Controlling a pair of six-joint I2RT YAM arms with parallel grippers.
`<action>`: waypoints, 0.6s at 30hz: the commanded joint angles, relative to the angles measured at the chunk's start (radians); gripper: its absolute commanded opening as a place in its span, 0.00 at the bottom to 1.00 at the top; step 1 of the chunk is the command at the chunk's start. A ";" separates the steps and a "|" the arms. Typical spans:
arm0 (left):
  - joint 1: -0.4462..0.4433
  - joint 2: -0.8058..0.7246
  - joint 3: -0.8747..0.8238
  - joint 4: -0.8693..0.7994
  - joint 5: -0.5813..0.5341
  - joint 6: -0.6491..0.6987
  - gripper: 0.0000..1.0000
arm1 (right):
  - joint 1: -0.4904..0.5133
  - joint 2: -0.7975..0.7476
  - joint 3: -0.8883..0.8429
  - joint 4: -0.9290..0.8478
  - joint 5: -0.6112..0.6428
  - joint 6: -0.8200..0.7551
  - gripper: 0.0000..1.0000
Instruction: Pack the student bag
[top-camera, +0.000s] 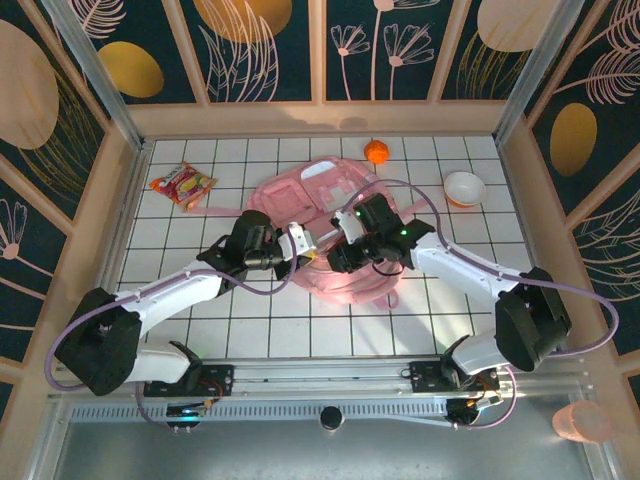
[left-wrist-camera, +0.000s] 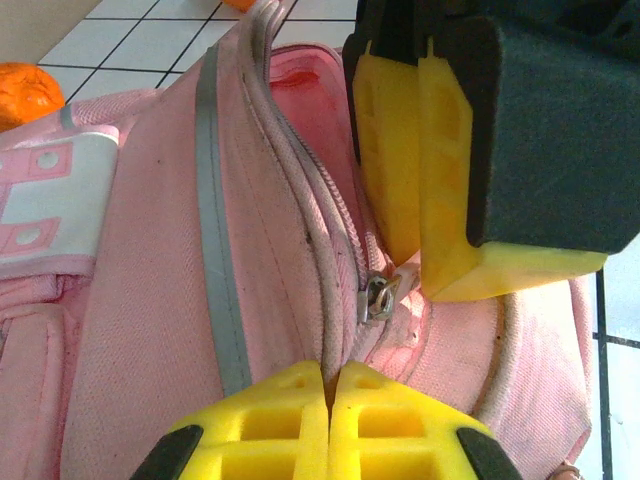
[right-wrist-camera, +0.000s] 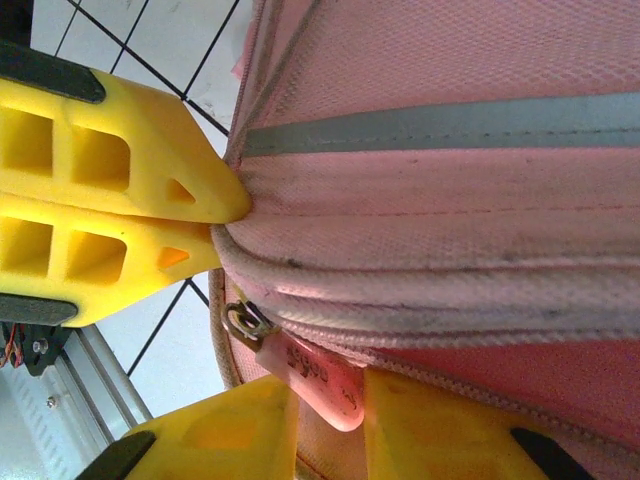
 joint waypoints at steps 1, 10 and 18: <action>0.003 -0.018 0.048 0.015 0.048 -0.014 0.00 | 0.011 0.026 0.050 0.031 -0.006 -0.026 0.24; 0.044 -0.043 0.009 -0.001 0.003 -0.010 0.00 | -0.057 -0.035 0.016 -0.012 0.025 0.021 0.00; 0.098 -0.096 -0.039 -0.056 -0.031 0.030 0.00 | -0.184 -0.123 -0.048 -0.119 0.033 -0.016 0.00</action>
